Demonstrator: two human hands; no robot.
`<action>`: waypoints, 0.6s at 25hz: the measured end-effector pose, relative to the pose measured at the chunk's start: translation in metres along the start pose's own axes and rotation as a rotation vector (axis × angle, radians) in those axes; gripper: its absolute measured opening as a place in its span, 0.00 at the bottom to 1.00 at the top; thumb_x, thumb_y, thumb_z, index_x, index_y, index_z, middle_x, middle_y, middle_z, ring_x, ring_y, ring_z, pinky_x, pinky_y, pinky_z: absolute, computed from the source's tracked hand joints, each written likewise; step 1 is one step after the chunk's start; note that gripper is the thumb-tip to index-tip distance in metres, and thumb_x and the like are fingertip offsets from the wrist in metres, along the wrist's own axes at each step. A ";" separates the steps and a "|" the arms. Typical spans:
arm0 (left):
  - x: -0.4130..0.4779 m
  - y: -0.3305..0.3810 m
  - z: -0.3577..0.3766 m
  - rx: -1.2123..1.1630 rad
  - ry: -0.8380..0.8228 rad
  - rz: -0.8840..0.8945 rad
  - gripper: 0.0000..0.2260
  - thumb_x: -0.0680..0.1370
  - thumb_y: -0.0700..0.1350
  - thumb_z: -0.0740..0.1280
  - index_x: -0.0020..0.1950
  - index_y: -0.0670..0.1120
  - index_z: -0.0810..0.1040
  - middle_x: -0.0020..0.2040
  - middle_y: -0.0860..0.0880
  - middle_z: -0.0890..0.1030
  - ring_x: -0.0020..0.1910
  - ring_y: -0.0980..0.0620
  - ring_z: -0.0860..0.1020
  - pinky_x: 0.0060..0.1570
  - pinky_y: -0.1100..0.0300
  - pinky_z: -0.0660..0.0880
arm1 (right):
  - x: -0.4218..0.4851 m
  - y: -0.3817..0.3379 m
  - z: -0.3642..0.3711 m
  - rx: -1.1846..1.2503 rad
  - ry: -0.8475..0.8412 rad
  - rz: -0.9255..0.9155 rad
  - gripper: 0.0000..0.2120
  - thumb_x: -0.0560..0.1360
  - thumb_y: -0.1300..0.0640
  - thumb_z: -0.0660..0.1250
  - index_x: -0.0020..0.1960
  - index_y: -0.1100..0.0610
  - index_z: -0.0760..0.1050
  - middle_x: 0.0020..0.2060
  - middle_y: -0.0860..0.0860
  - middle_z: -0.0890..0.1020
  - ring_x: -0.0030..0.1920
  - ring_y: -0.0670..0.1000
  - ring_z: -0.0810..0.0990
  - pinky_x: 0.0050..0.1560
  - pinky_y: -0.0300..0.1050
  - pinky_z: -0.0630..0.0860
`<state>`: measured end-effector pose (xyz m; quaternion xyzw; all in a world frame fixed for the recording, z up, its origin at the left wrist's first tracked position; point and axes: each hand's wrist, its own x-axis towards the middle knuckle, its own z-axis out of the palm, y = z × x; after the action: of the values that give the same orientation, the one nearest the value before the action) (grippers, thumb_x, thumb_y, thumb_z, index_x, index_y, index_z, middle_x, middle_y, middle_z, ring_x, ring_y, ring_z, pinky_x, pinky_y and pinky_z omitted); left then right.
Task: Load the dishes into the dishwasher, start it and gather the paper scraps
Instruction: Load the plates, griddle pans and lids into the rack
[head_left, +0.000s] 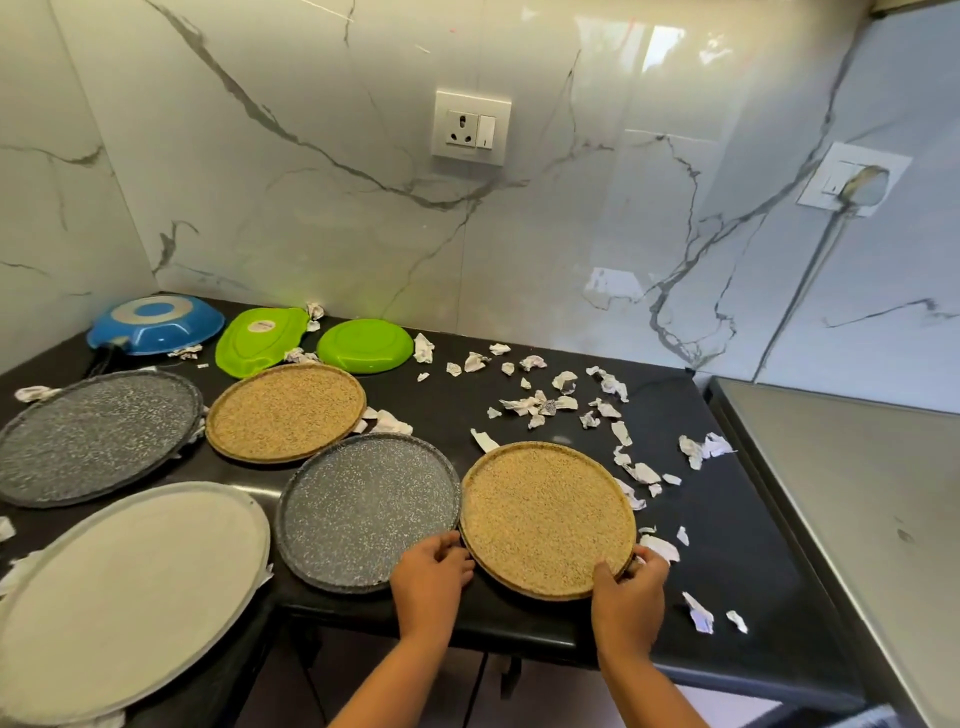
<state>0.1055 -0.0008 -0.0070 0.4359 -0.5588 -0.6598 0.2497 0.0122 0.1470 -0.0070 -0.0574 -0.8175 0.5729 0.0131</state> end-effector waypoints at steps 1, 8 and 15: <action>0.000 -0.001 -0.001 -0.003 0.010 0.008 0.09 0.75 0.32 0.64 0.48 0.44 0.80 0.39 0.44 0.83 0.39 0.50 0.83 0.40 0.59 0.80 | 0.000 0.001 0.001 0.002 -0.006 -0.003 0.18 0.72 0.65 0.68 0.58 0.60 0.65 0.45 0.55 0.77 0.43 0.58 0.76 0.44 0.47 0.70; 0.004 -0.005 0.002 -0.037 0.017 -0.005 0.08 0.75 0.33 0.64 0.47 0.42 0.80 0.37 0.43 0.83 0.38 0.48 0.83 0.42 0.55 0.81 | 0.003 0.006 -0.009 0.121 -0.084 0.020 0.25 0.72 0.69 0.67 0.66 0.57 0.66 0.45 0.55 0.81 0.45 0.55 0.80 0.51 0.57 0.76; 0.007 0.004 0.001 -0.118 -0.034 -0.114 0.06 0.76 0.34 0.64 0.45 0.39 0.80 0.39 0.40 0.83 0.39 0.45 0.83 0.35 0.62 0.80 | 0.006 -0.007 -0.021 0.269 -0.090 -0.057 0.29 0.74 0.70 0.63 0.71 0.54 0.64 0.54 0.56 0.80 0.53 0.57 0.79 0.56 0.60 0.76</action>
<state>0.1001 -0.0069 -0.0058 0.4404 -0.4972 -0.7121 0.2274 0.0077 0.1649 0.0067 -0.0062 -0.7342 0.6789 0.0000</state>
